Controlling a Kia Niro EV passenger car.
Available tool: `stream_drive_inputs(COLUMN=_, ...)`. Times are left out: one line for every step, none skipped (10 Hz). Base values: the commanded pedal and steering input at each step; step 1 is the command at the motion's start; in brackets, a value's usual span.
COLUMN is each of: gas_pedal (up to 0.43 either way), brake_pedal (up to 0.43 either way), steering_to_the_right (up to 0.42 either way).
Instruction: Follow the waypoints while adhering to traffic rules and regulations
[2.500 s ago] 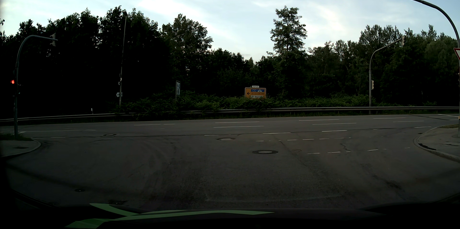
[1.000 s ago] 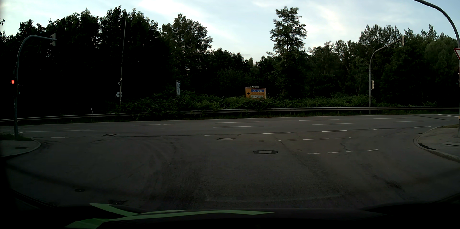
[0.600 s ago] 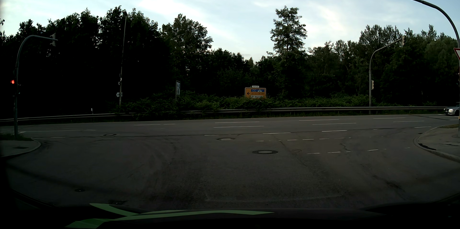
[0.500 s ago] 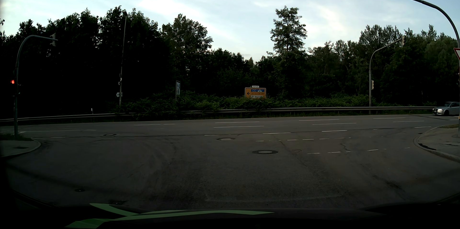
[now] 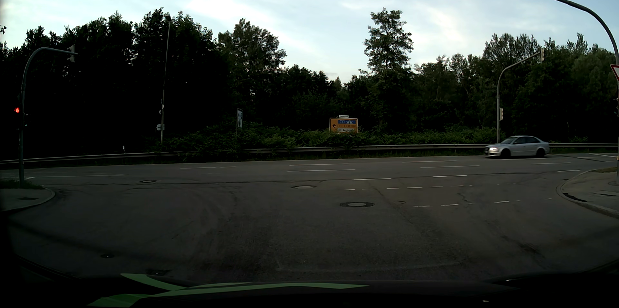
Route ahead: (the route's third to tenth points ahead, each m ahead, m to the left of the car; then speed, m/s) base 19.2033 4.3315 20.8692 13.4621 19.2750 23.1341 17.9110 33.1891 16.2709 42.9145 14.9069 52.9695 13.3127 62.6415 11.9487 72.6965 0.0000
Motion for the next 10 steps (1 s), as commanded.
stream_drive_inputs(gas_pedal=0.0, brake_pedal=0.323, steering_to_the_right=-0.013)
stream_drive_inputs(gas_pedal=0.0, brake_pedal=0.323, steering_to_the_right=-0.013)
stream_drive_inputs(gas_pedal=0.0, brake_pedal=0.323, steering_to_the_right=-0.013)
stream_drive_inputs(gas_pedal=0.0, brake_pedal=0.323, steering_to_the_right=-0.013)
stream_drive_inputs(gas_pedal=0.0, brake_pedal=0.323, steering_to_the_right=-0.012)
stream_drive_inputs(gas_pedal=0.0, brake_pedal=0.323, steering_to_the_right=-0.013)
stream_drive_inputs(gas_pedal=0.0, brake_pedal=0.323, steering_to_the_right=-0.012)
stream_drive_inputs(gas_pedal=0.0, brake_pedal=0.323, steering_to_the_right=-0.012)
stream_drive_inputs(gas_pedal=0.0, brake_pedal=0.323, steering_to_the_right=-0.013)
stream_drive_inputs(gas_pedal=0.0, brake_pedal=0.323, steering_to_the_right=-0.012)
